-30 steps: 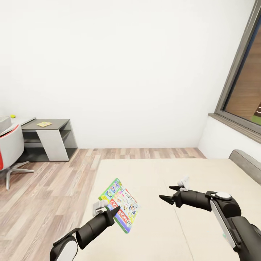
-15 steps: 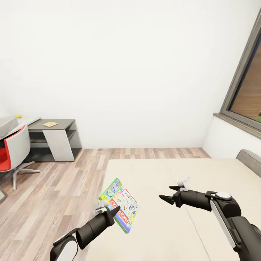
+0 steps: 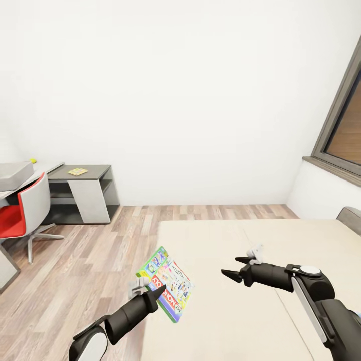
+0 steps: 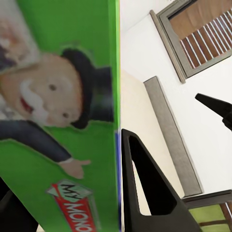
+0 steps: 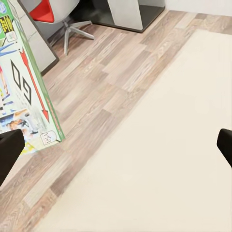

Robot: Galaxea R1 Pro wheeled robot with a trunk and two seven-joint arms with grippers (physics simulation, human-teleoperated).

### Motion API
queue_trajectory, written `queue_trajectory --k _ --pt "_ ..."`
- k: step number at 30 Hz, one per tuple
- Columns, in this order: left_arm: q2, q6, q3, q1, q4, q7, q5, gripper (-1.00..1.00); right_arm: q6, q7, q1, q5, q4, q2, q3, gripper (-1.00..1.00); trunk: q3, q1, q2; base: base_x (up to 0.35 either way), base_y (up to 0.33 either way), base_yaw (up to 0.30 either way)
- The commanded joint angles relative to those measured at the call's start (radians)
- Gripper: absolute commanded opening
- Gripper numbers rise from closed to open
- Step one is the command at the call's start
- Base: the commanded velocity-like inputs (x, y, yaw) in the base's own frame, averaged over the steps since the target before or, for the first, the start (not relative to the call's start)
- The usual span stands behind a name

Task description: Put all the toys in the child's room - the three board games (two on the bed and one on the table), the two jigsaw puzzles on the table, and the tennis ball on the table - inside the toy box on the table in the child's room.

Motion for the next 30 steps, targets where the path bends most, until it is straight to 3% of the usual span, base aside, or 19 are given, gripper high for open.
queue_trajectory --k 1,30 --pt "0.001 0.005 0.0 -0.001 0.0 0.0 0.01 -1.0 0.008 0.0 -0.001 -0.007 0.0 -0.002 0.0 1.0 -0.002 0.001 -0.002 0.0 0.295 0.0" --pt "0.001 0.005 0.0 -0.001 0.0 0.0 0.01 -1.0 0.003 0.002 0.0 -0.012 0.004 -0.01 -0.004 1.0 -0.002 0.001 -0.002 0.0 0.295 0.0"
